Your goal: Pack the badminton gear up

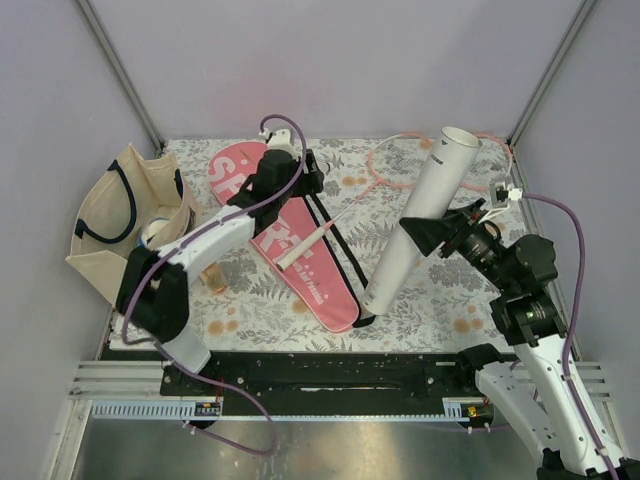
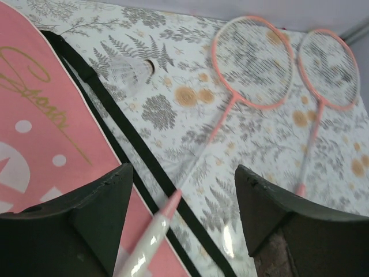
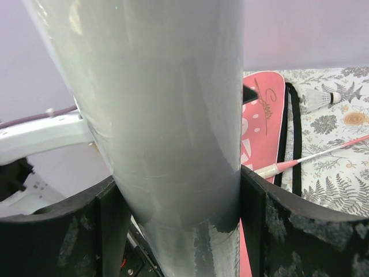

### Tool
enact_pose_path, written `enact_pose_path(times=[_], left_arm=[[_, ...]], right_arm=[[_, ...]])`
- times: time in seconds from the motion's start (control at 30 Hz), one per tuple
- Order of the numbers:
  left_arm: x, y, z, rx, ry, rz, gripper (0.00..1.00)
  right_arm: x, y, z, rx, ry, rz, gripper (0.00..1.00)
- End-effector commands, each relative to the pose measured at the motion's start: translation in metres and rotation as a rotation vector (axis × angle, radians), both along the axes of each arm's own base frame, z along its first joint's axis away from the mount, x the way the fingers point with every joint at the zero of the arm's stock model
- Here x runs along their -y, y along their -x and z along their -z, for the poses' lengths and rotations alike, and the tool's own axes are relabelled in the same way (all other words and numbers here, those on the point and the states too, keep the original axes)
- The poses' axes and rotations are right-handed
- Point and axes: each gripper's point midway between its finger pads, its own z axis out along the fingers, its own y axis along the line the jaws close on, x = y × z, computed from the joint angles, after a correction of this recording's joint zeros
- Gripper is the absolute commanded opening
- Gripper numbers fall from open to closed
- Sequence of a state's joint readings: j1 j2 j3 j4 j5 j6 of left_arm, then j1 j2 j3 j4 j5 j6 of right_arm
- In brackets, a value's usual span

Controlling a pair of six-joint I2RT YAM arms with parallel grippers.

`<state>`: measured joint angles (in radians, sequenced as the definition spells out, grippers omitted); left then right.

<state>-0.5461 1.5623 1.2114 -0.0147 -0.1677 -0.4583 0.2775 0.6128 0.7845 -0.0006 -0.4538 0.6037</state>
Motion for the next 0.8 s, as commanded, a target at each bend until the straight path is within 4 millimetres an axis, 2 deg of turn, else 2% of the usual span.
enact_pose_path(times=[0.0,0.13,0.17,0.27,0.33,0.43,0.57,0.63,0.77], left_arm=[[0.004,-0.063,0.017,0.033,0.093,-0.077,0.73],[0.014,-0.105,0.049,0.025,0.093,-0.092,0.71],[0.016,-0.116,0.051,0.032,0.098,-0.097,0.70],[0.020,-0.143,0.071,0.026,0.126,-0.105,0.68],[0.023,-0.157,0.076,0.042,0.169,-0.100,0.67],[0.024,-0.175,0.082,0.066,0.230,-0.113,0.65],[0.024,-0.198,0.098,0.024,0.318,-0.113,0.62],[0.027,-0.210,0.094,0.038,0.377,-0.102,0.60],[0.030,-0.216,0.101,0.016,0.439,-0.092,0.56]], right_arm=[[-0.001,0.000,-0.005,0.024,0.004,0.008,0.52],[-0.004,0.006,-0.009,0.033,-0.001,-0.014,0.52],[-0.004,0.006,-0.003,0.005,0.008,-0.017,0.52],[-0.006,0.007,-0.001,-0.003,0.015,-0.026,0.52],[-0.006,0.006,0.001,-0.009,0.019,-0.025,0.52],[-0.006,0.003,0.002,-0.018,0.021,-0.016,0.52],[-0.003,0.001,-0.009,0.003,0.008,0.006,0.52],[-0.001,0.001,-0.015,0.020,0.007,0.015,0.52],[-0.001,0.000,-0.022,0.032,0.013,0.021,0.52]])
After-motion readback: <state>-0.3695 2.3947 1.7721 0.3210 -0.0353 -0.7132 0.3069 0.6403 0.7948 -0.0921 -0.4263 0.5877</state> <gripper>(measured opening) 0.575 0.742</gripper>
